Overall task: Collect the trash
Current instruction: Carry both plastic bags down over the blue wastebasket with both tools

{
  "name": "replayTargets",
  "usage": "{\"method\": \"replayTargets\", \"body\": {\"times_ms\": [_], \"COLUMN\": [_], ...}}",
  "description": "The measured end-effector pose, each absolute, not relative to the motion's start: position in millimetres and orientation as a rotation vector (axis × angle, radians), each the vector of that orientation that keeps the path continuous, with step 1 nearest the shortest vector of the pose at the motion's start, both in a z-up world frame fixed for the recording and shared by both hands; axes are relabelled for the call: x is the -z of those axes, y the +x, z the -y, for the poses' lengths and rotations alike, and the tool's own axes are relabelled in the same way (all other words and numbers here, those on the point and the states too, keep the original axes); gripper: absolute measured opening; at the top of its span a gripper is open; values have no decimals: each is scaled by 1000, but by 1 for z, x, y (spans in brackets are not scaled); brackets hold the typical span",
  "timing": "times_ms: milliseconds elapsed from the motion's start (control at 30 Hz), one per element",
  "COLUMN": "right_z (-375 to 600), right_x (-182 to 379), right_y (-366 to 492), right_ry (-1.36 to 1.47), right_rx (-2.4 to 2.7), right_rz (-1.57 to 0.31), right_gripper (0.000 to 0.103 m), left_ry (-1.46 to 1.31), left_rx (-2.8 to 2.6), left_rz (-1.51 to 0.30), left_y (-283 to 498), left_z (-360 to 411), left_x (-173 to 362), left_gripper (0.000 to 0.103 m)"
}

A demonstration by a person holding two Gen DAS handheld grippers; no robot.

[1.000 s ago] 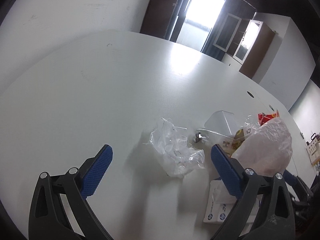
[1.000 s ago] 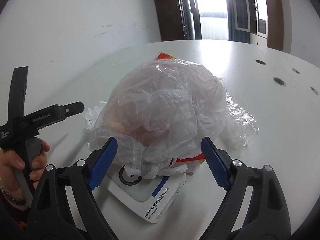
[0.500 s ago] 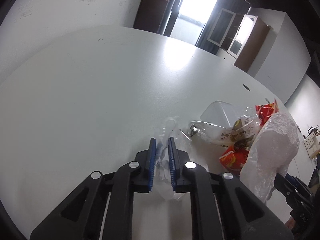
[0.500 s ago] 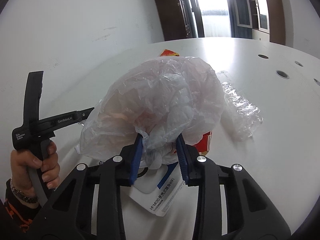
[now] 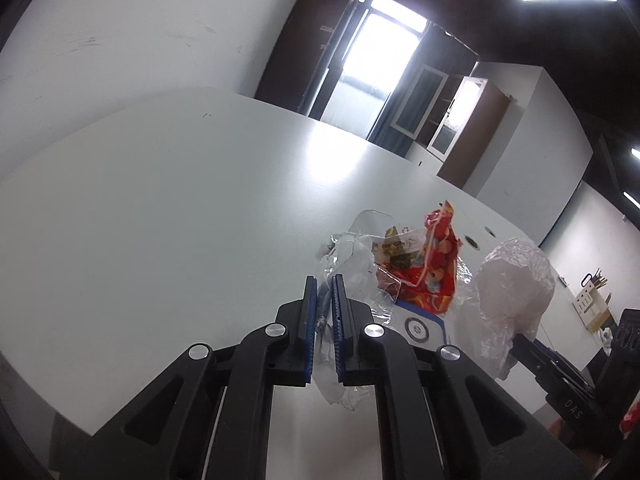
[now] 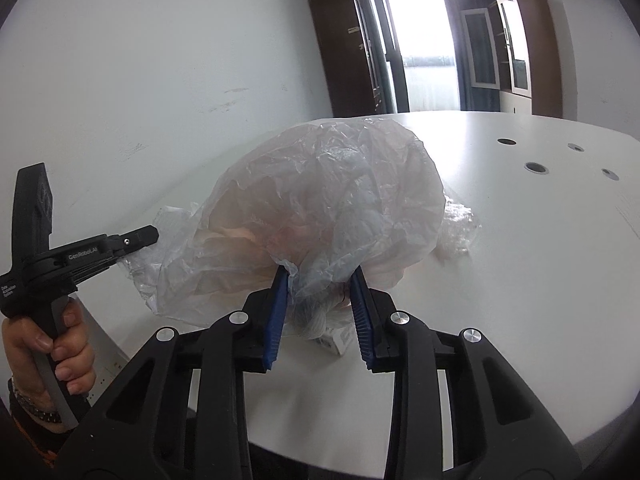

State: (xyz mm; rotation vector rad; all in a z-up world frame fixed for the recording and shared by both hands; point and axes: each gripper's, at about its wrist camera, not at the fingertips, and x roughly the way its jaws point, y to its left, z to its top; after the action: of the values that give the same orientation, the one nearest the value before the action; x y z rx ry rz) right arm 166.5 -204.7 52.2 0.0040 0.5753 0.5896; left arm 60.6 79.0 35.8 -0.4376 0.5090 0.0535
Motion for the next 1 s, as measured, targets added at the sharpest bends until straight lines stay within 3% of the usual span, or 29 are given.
{"method": "replayTargets", "body": {"times_ms": [367,1000], "right_z": [240,264], "right_x": [-31,53], "right_y": [85,1], "right_ry": [-35,-140], "right_rx": [-620,-654], "right_rz": [-571,-772], "right_gripper": [29,29], "left_ry": [-378,-284], "left_rx": [-60,-13], "left_rz": [-490,-742], "left_y": [-28,-67], "left_z": [-38,6], "left_x": [-32,66], "left_gripper": [6,6]}}
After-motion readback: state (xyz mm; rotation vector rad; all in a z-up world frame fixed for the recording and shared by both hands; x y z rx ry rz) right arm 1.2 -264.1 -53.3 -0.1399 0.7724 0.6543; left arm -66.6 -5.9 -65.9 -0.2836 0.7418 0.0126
